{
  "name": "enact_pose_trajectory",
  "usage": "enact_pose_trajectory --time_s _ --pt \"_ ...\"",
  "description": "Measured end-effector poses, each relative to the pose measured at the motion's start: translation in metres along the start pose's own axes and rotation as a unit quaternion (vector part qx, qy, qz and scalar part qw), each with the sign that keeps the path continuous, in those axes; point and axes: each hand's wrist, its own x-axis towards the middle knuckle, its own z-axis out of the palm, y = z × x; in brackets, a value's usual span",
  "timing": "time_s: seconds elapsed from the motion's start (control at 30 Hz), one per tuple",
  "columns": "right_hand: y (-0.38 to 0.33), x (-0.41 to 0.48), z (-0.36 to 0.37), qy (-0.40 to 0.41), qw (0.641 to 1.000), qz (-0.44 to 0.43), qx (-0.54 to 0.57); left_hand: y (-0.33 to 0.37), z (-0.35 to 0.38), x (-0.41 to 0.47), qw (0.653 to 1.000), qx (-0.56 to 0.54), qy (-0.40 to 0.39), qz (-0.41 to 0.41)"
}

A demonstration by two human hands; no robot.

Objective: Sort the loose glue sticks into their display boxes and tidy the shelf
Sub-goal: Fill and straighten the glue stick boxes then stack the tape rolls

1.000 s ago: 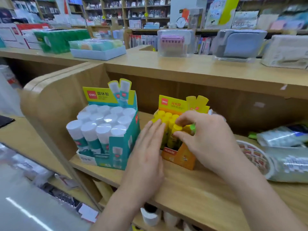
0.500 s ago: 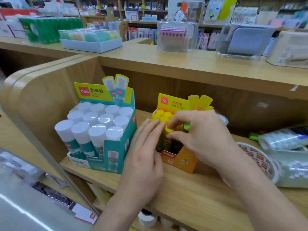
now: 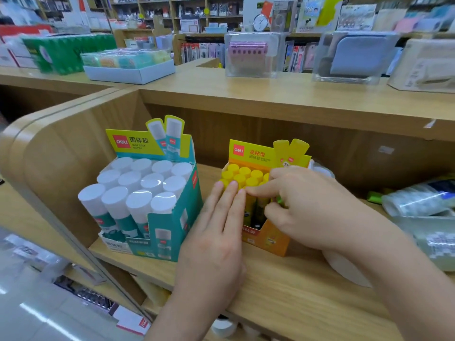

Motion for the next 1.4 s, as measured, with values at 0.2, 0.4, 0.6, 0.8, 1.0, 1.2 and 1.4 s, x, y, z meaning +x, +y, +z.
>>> enact_pose_trajectory --time_s 0.2,0.4,0.6,0.8,1.0,1.2,1.4 --pt "0.005 -0.005 0.005 0.014 0.998 0.008 0.065 0.004 -0.004 0.0 0.997 0.073 -0.039 0.0" --pt "0.018 -0.014 0.013 0.203 0.85 0.07 0.481 0.002 -0.013 0.001 0.999 0.002 -0.048 -0.019" --pt "0.011 -0.026 0.013 0.213 0.432 0.093 0.872 0.033 -0.027 -0.01 0.959 -0.275 0.061 -0.025" --pt "0.0 -0.028 0.017 0.221 0.421 0.106 0.873 0.061 -0.027 -0.011 0.856 -0.501 0.01 -0.128" --pt "0.005 -0.042 0.019 0.181 0.586 0.069 0.787 0.058 -0.028 -0.006 0.792 -0.578 0.023 -0.196" --pt "0.013 -0.061 0.019 0.247 0.746 0.061 0.616 0.04 -0.022 -0.005 0.935 -0.342 0.036 -0.089" --pt "0.021 -0.09 0.016 0.309 0.669 0.152 0.659 0.034 -0.009 -0.006 0.989 -0.138 0.06 0.002"
